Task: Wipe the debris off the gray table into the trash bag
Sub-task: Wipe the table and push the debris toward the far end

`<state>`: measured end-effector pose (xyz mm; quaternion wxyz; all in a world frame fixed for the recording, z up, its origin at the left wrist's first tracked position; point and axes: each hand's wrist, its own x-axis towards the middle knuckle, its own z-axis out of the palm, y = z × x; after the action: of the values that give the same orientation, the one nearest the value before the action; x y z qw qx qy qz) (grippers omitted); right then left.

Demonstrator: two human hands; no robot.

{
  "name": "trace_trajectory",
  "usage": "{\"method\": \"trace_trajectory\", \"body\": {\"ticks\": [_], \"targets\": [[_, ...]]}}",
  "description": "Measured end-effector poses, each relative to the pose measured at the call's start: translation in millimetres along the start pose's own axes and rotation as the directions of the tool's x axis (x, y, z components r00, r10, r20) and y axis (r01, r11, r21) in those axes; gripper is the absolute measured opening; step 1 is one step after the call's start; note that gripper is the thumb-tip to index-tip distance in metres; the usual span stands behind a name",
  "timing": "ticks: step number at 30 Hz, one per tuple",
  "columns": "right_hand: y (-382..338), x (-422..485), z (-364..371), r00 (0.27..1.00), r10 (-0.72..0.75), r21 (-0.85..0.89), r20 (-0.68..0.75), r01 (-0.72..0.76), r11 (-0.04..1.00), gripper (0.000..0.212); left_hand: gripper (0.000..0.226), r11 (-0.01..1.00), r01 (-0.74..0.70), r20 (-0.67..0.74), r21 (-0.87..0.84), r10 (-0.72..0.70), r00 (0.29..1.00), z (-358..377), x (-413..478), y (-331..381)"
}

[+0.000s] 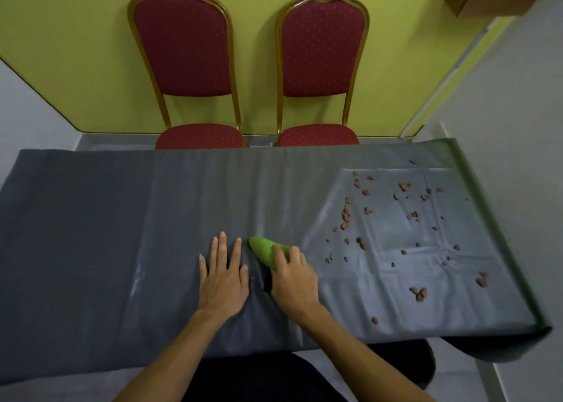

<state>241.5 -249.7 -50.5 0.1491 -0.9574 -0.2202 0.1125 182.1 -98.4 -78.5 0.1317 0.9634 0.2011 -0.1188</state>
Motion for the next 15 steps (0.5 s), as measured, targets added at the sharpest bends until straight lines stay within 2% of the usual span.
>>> {"method": "trace_trajectory", "body": {"ticks": [3,7,9,15], "targets": [[28.8,18.7,-19.6,1.000,0.009,-0.068,-0.015,-0.010,0.998,0.041,0.062,1.000,-0.009,0.006,-0.008,0.009,1.000,-1.0,0.0,-1.9],[67.9,48.1,-42.9,0.979,0.200,-0.079,-0.049,-0.203,0.976,0.043,0.062,1.000,0.004,0.045,-0.004,-0.004,0.999,-3.3,-0.4,1.3],[69.6,49.6,-42.4,0.966,0.250,-0.075,-0.065,-0.255,0.964,0.042,0.063,0.999,0.029,0.064,-0.020,-0.028,0.998,-3.9,0.5,7.4],[33.3,26.0,-16.7,0.972,0.229,-0.045,-0.046,-0.231,0.972,0.038,0.065,0.995,0.082,0.036,-0.053,-0.080,0.996,-0.4,-2.2,18.9]]}}
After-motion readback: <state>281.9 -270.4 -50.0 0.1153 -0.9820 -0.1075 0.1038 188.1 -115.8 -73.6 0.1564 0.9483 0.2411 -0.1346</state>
